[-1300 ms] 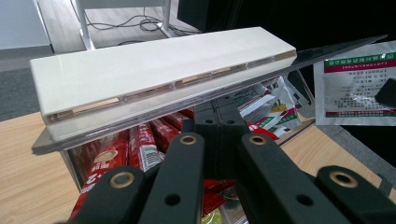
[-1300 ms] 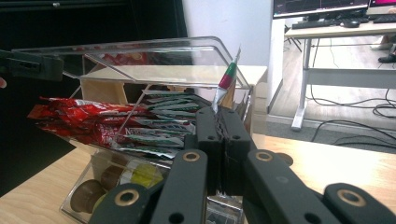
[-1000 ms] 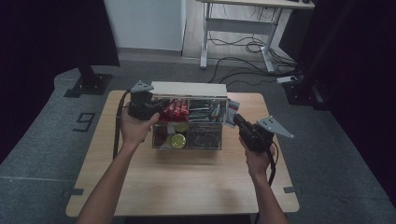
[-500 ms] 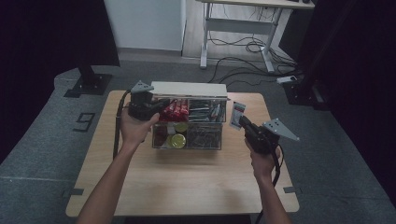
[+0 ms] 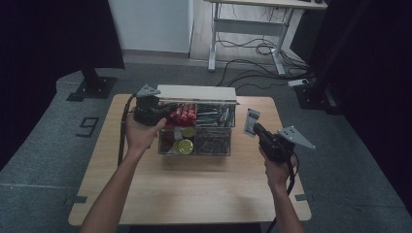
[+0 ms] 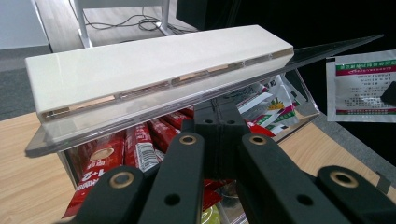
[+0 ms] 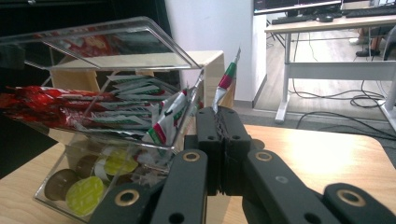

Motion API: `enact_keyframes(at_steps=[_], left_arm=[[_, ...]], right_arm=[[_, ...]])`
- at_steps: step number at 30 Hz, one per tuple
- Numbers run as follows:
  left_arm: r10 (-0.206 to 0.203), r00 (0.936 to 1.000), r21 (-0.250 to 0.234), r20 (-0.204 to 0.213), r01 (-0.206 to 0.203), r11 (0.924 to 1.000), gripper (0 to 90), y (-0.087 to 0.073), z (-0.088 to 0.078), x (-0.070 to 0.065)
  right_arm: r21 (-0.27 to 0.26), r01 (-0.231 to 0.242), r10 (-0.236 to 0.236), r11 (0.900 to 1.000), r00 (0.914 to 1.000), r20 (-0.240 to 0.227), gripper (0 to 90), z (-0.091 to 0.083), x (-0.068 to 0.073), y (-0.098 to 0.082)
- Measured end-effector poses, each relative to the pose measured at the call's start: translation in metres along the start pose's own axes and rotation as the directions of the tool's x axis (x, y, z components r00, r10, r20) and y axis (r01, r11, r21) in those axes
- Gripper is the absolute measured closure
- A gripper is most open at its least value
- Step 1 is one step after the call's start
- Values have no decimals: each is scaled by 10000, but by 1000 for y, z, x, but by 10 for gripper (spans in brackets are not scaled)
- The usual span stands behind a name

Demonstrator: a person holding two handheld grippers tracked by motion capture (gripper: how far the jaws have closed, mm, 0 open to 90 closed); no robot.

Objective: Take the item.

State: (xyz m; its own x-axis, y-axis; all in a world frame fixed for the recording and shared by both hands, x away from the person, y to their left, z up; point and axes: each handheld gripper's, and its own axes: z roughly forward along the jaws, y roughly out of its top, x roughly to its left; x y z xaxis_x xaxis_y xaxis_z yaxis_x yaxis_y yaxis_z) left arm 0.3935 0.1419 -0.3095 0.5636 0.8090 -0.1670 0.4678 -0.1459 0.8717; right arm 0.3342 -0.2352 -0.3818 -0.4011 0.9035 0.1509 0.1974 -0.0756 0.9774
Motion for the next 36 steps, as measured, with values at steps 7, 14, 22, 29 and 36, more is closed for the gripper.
enact_keyframes(at_steps=[7,14,22,29,36], left_arm=[[-7,10000,18,30,7,10000,899,0,0,0],[-3,10000,91,34,2,10000,900,-2,1,0],[-7,10000,77,32,7,10000,900,-2,2,-1],[-6,10000,62,23,6,10000,900,-2,2,-1],[-23,10000,25,30,23,10000,900,-3,1,-2]], right_arm=[[157,-77,75,9998,9999,134,876,-1,-7,-8],[255,-138,132,9996,9996,261,876,-4,-13,-15],[428,-257,241,9988,9990,384,876,-5,-21,-25],[676,-341,308,9971,9983,498,876,-4,-27,-37],[900,-403,349,9951,9975,614,876,-2,-32,-49]])
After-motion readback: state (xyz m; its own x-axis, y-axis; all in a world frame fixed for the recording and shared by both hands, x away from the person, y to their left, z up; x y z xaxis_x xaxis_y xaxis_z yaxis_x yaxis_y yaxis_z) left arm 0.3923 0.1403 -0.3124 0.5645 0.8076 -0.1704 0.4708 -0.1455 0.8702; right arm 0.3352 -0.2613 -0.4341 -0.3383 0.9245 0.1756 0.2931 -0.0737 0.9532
